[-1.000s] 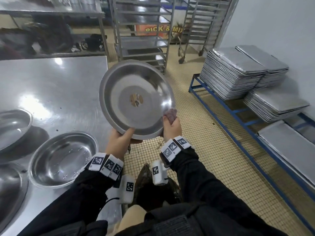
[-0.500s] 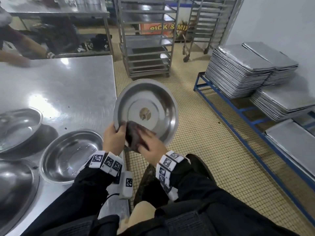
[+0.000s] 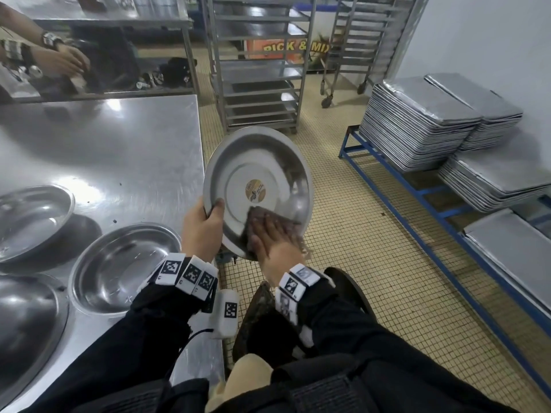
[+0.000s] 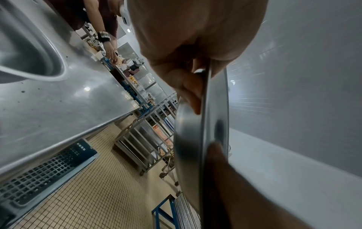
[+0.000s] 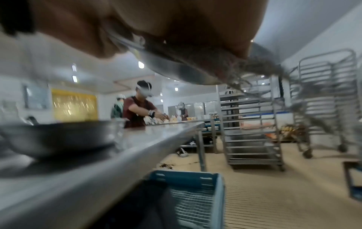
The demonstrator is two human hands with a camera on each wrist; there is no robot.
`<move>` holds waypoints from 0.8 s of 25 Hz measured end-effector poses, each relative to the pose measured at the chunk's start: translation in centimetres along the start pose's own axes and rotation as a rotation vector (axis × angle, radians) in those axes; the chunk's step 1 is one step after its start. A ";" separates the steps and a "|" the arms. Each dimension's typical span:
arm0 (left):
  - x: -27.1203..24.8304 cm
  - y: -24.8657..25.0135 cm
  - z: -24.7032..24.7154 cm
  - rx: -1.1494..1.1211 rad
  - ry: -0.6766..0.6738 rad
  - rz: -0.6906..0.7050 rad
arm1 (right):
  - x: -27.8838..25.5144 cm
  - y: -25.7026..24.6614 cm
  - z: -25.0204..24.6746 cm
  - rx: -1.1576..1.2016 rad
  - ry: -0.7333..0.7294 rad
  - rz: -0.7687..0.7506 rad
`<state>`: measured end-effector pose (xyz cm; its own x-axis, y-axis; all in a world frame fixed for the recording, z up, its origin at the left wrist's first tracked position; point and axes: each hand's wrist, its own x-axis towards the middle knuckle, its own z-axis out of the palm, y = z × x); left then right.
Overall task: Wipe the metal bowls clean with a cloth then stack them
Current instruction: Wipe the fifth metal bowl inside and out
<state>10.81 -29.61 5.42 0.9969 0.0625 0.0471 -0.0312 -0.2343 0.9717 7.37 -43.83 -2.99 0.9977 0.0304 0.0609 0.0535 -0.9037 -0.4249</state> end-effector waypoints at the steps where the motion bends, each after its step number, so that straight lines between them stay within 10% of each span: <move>1: -0.2 0.3 0.2 0.013 0.002 0.019 | -0.4 -1.6 0.5 0.079 0.005 -0.010; 10: 0.2 -0.7 -1.3 -0.062 -0.002 -0.129 | 0.9 5.0 -3.5 -0.234 -0.008 0.193; 20: 1.0 -1.2 -2.0 -0.277 -0.055 -0.291 | 3.6 5.6 -9.3 0.509 0.331 0.476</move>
<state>11.72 -27.32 4.77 0.9691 0.0337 -0.2444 0.2423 0.0560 0.9686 10.84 -52.70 3.24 0.8580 -0.5136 0.0004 -0.2854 -0.4774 -0.8310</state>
